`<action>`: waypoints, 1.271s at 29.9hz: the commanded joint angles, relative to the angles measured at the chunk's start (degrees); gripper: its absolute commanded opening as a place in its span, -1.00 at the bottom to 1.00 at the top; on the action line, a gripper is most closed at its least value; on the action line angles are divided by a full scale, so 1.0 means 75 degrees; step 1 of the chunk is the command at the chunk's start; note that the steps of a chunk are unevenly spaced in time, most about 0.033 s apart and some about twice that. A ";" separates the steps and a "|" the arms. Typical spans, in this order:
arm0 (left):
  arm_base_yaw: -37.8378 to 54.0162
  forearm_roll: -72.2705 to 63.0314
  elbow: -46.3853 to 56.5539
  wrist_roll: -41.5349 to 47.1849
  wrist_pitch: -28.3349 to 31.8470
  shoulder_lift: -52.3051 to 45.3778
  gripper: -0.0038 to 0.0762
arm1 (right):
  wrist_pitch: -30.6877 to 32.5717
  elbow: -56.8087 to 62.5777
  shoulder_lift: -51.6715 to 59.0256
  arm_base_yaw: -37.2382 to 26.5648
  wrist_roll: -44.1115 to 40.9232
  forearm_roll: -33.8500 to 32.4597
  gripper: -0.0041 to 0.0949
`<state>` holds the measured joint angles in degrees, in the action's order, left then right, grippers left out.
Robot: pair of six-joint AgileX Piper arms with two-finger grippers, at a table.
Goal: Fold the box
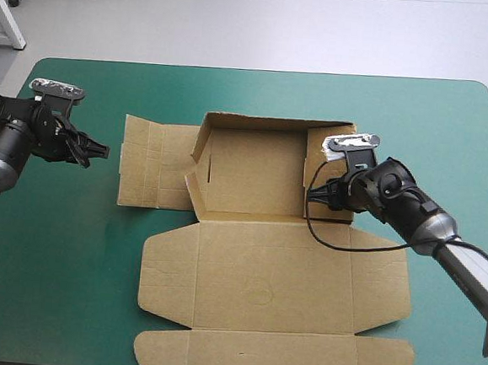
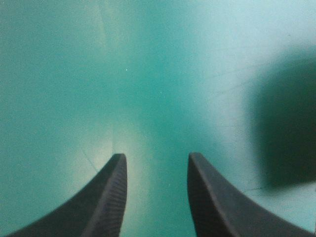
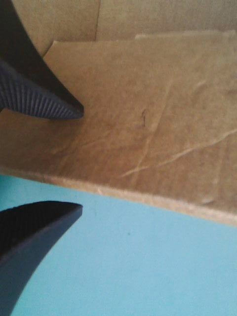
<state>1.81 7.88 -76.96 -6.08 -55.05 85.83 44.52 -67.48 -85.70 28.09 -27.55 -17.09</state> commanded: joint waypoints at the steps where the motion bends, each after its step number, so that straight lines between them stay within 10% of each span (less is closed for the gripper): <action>1: -0.0012 0.0080 -0.0193 0.0020 0.0237 -0.0460 -0.18 | -0.0693 -0.0149 -0.0125 -0.0008 -0.0103 -0.0281 0.06; 7: -0.0012 0.0080 -0.0207 0.0020 0.0278 -0.0684 -0.18 | -0.1076 -0.0165 -0.0621 -0.0008 -0.0173 -0.0362 -0.02; 13: -0.0012 0.0080 -0.0207 0.0020 0.0278 -0.0714 -0.18 | -0.0760 -0.0360 -0.0497 -0.0008 -0.0009 -0.0475 -0.96; 38: -0.0012 0.0087 -0.0207 0.0042 0.0410 -0.0959 -0.18 | 0.3588 -0.4120 -0.0541 -0.0591 0.1929 0.1452 -0.96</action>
<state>1.81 7.98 -76.96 -6.08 -54.27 81.19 69.89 -95.13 -91.97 25.75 -15.47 -10.62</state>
